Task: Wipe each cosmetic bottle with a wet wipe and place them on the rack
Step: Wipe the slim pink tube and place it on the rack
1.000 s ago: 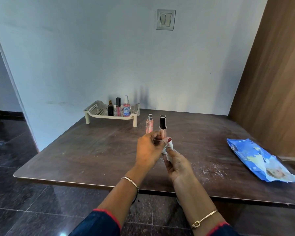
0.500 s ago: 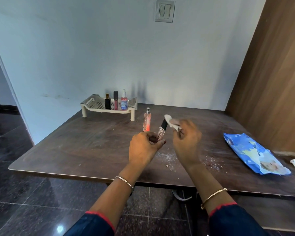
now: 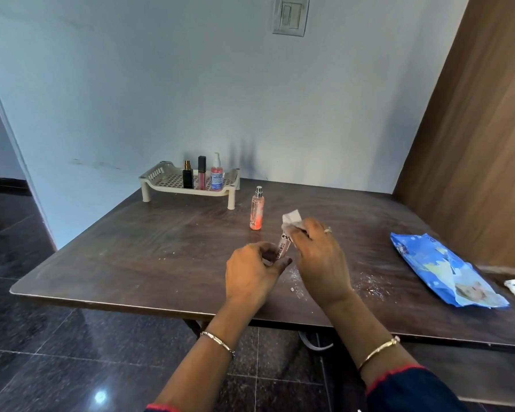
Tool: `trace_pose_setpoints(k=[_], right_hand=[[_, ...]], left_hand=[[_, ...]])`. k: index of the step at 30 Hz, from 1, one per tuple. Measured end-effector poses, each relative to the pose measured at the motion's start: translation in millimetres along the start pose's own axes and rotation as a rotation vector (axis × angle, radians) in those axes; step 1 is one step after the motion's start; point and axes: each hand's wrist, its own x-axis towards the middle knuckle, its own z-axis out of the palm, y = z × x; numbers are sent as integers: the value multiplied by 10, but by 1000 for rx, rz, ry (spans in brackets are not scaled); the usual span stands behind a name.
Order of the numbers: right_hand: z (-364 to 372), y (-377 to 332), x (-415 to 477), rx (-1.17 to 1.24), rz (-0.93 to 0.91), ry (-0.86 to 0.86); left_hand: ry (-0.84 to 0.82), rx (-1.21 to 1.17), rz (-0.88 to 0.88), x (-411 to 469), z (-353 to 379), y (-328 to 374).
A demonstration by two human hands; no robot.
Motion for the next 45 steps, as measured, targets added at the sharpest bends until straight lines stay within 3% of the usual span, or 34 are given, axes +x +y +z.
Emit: trace_pose_setpoints(k=[5, 8, 20, 24, 27, 30, 33, 38, 45], right_hand=[[68, -146, -335, 78, -35, -109], [22, -26, -215, 89, -31, -89], [1, 34, 91, 331, 317, -6], [19, 132, 154, 386, 407, -123], [18, 152, 178, 796, 645, -215], [5, 96, 158, 1245, 922, -46], [-19, 60, 150, 1490, 1087, 77], [-20, -48, 107, 1400, 909, 120], [125, -159, -146, 980, 606, 43]], left_hand=[[-16, 24, 11, -50, 35, -57], [-26, -10, 0, -60, 64, -52], [-38, 92, -3, -57, 70, -81], [-42, 106, 17, -69, 58, -105], [-43, 74, 63, -52, 37, -76], [-122, -62, 44, 7, 37, -38], [-292, -367, -34, 57, 36, -51], [-469, -800, -179, 7, -17, 6], [-456, -1068, -235, 85, -121, -46]])
